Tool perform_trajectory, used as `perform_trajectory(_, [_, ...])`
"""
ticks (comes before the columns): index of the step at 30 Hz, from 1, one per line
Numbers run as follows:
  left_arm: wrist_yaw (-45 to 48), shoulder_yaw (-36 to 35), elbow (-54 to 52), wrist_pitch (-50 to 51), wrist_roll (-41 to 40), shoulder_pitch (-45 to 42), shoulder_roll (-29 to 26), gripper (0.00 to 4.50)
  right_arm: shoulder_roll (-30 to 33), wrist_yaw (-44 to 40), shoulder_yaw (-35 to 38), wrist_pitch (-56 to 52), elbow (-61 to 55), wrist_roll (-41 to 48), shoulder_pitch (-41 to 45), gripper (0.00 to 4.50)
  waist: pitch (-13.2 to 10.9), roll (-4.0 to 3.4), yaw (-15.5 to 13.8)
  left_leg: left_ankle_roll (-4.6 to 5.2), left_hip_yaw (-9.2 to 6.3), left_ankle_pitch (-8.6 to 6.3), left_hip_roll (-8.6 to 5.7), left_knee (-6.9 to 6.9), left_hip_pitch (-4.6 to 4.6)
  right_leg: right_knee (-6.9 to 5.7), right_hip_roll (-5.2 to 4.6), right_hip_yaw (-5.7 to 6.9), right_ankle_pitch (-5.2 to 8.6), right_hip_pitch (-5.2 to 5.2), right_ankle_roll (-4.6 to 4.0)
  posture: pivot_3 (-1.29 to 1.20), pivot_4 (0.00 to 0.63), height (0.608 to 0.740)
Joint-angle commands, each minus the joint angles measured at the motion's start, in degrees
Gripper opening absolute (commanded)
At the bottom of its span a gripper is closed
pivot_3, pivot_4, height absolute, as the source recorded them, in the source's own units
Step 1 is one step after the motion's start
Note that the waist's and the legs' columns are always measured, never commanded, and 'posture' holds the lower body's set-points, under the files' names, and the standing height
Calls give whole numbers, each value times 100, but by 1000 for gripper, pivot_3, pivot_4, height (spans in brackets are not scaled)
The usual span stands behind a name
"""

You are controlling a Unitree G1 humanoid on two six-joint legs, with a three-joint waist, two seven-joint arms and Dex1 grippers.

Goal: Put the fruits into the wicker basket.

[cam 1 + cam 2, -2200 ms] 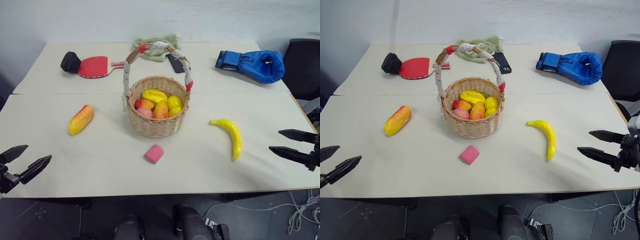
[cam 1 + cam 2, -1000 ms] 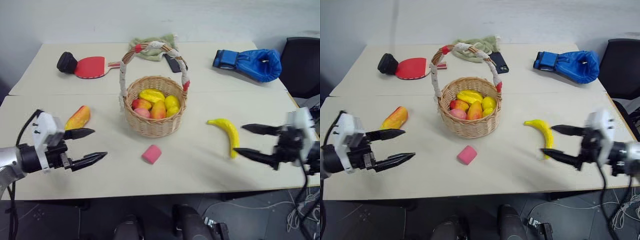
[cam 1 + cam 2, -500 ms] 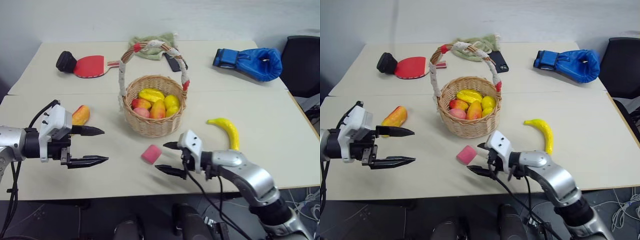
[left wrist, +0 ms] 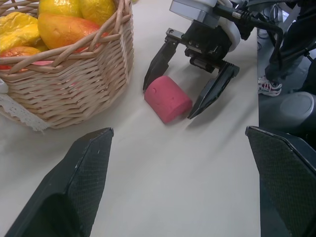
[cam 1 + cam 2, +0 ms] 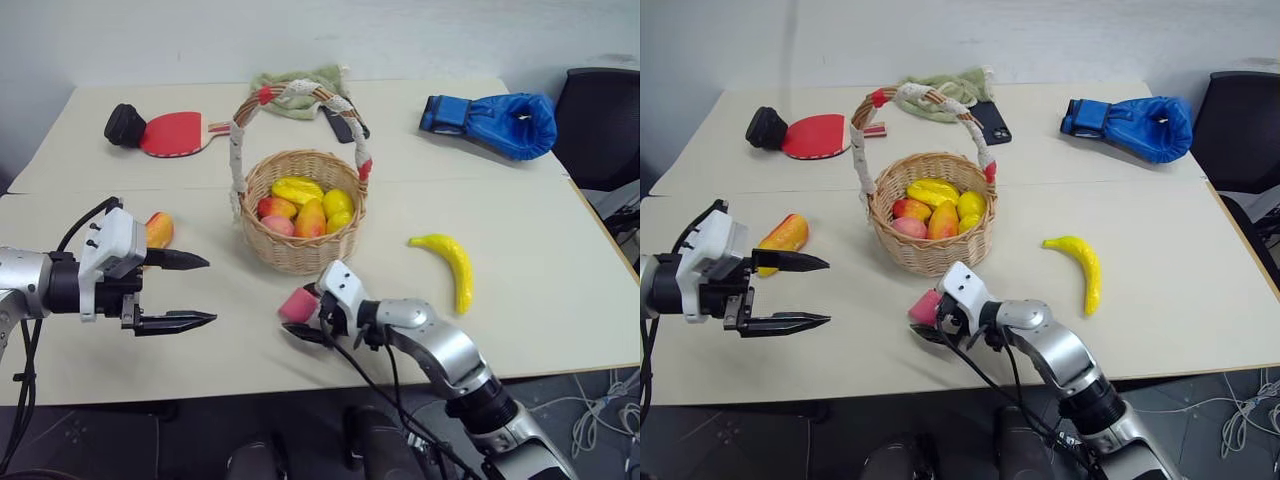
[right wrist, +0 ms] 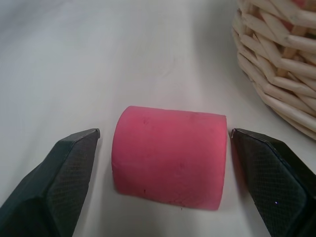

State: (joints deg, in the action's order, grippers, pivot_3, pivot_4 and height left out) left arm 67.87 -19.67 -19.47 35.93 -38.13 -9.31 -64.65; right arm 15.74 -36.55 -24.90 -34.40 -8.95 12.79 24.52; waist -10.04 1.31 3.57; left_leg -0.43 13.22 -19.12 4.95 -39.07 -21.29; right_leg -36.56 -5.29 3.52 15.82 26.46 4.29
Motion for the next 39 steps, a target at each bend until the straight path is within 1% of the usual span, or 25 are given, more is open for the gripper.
perform_trajectory(1, [-63, -109, -98, -2, -87, -184, -7, 4500, -9, -1, 79, 150, 108, -94, -82, 4054, 4, 6, -4, -1, -1, 2, 0, 0, 1, -3, 0, 0, 0, -1, -1, 0, 150, 740])
perform_trajectory(3, [-91, -49, -136, 23, -126, -233, 63, 4500, 29, -70, 223, 239, 39, -43, -130, 3532, 4, 6, -11, -1, -1, 3, 0, 0, 2, -6, -2, -1, 0, -1, -1, 0, 150, 740])
perform_trajectory(4, [-106, -11, -153, 29, -151, -254, 109, 4500, 60, -125, 294, 273, -25, 2, -163, 3103, 4, 6, -13, -1, -2, 3, 0, 0, 1, -6, -2, -1, 1, 0, -2, 0, 150, 740])
perform_trajectory(6, [-262, 216, -323, 103, -296, -391, 376, 4500, 370, -483, 714, 264, -590, 418, -410, 2439, 3, 4, -41, -2, -2, 2, 0, 1, -1, -5, 0, 0, 2, 0, -4, 0, 150, 740])
perform_trajectory(7, [-318, 325, -385, 130, -340, -464, 496, 4500, 503, -605, 929, 180, -837, 630, -519, 2173, 3, 5, -57, 0, -5, 2, -1, 3, -5, 0, -1, 1, 2, 1, -3, 0, 150, 740])
perform_trajectory(9, [-391, 566, -444, 127, -365, -617, 743, 4500, 791, -657, 1504, -113, -1310, 1068, -750, 1848, 3, 6, -104, 2, -11, 0, -2, 0, -12, 6, -1, 3, 2, -1, -2, 0, 150, 740])
perform_trajectory(11, [-432, 723, -466, 122, -373, -726, 925, 4500, 989, -589, 1965, -377, -1622, 1389, -921, 1848, 8, 16, -118, 5, -10, -1, -5, -5, -13, 7, -2, 0, -1, -1, 3, 0, 150, 740])
perform_trajectory(13, [-622, 1007, -561, 220, -516, -1018, 1299, 4500, 1436, -509, 3091, -786, -2041, 1878, -1323, 1848, 9, 17, -147, 5, -11, 1, -3, -6, -10, 5, -1, -1, -1, -2, 3, 0, 150, 740])
perform_trajectory(14, [-688, 1104, -589, 265, -559, -1133, 1440, 4500, 1609, -470, 3505, -926, -2179, 2057, -1475, 1848, 9, 18, -178, 5, -15, 1, -4, -6, -8, 3, -2, -2, -1, -3, 3, 0, 150, 740])
perform_trajectory(16, [-813, 1284, -638, 323, -624, -1329, 1718, 4500, 1950, -277, 4498, -1150, -2171, 2243, -1767, 1848, 11, 20, -204, 7, -22, 2, -4, -8, -5, 4, -2, -2, -1, -12, 3, 0, 150, 740])
perform_trajectory(18, [-861, 1379, -649, 336, -627, -1416, 1858, 4500, 2110, -69, 5072, -1250, -2056, 2304, -1884, 1848, 11, 21, -206, 12, -29, 5, -7, -8, 1, 4, -3, -7, -4, -18, 7, 0, 150, 740])
perform_trajectory(19, [-852, 1452, -622, 290, -575, -1441, 1924, 4500, 2169, 232, 5446, -1257, -1725, 2125, -1897, 1848, 11, 21, -193, 14, -34, 6, -8, -9, 2, 5, -3, -8, -5, -20, 8, 0, 150, 740])
perform_trajectory(21, [-842, 1563, -554, 214, -478, -1491, 2024, 4500, 2298, 679, 5819, -1196, -1178, 1719, -1998, 1848, 11, 21, -183, 14, -59, 6, -15, -9, 13, 6, 0, -15, -6, -30, 10, 0, 150, 740])
perform_trajectory(23, [-830, 1632, -472, 167, -417, -1549, 2080, 4500, 2336, 845, 5745, -1026, -863, 1431, -2123, 1848, 11, 21, -184, 14, -83, 6, -26, -8, 20, 11, 1, -13, -7, -43, 11, 0, 150, 740])
perform_trajectory(25, [-800, 1676, -392, 124, -363, -1604, 2114, 4500, 2252, 929, 5637, -899, -619, 1326, -2127, 1848, 11, 21, -174, 11, -101, 6, -26, -7, 19, 14, 14, -13, -7, -48, 10, 0, 150, 740])
perform_trajectory(27, [-776, 1724, -308, 88, -314, -1677, 2147, 4500, 2116, 1092, 5537, -797, -240, 1197, -2057, 2443, 11, 20, -170, 8, -138, 6, -29, -7, 23, 15, 31, -29, -8, -52, 10, 0, 150, 740])
perform_trajectory(28, [-766, 1747, -268, 75, -299, -1718, 2157, 4500, 2086, 1177, 5489, -735, -59, 1096, -2035, 2648, 11, 20, -170, 6, -149, 6, -33, -7, 25, 17, 39, -34, -9, -56, 11, 0, 150, 740])
perform_trajectory(30, [-750, 1777, -198, 45, -261, -1779, 2166, 4500, 2086, 1258, 5435, -648, 133, 981, -2015, 3409, 11, 19, -180, 3, -159, 6, -33, -8, 29, 18, 47, -39, -10, -60, 10, 0, 150, 740])
perform_trajectory(33, [-755, 1738, -106, 15, -201, -1803, 2144, 4500, 2199, 1113, 5565, -641, 59, 1098, -2049, 4466, 10, 16, -191, 1, -160, 5, -32, -7, 27, 21, 49, -40, -10, -59, 10, 0, 150, 740])
perform_trajectory(36, [-880, 1474, -18, 62, -233, -1747, 2060, 4500, 2549, 862, 5833, -712, -183, 1240, -2086, 4466, 8, 12, -193, 1, -161, 5, -30, -8, 26, 23, 51, -40, -10, -59, 10, 0, 150, 740])
perform_trajectory(39, [-1119, 923, 79, 243, -382, -1618, 1873, 4500, 3002, 391, 6129, -1025, -762, 1844, -1890, 4466, 0, 0, -171, 2, -168, 5, -29, -7, 27, 24, 52, -49, -12, -57, 12, 0, 150, 740])
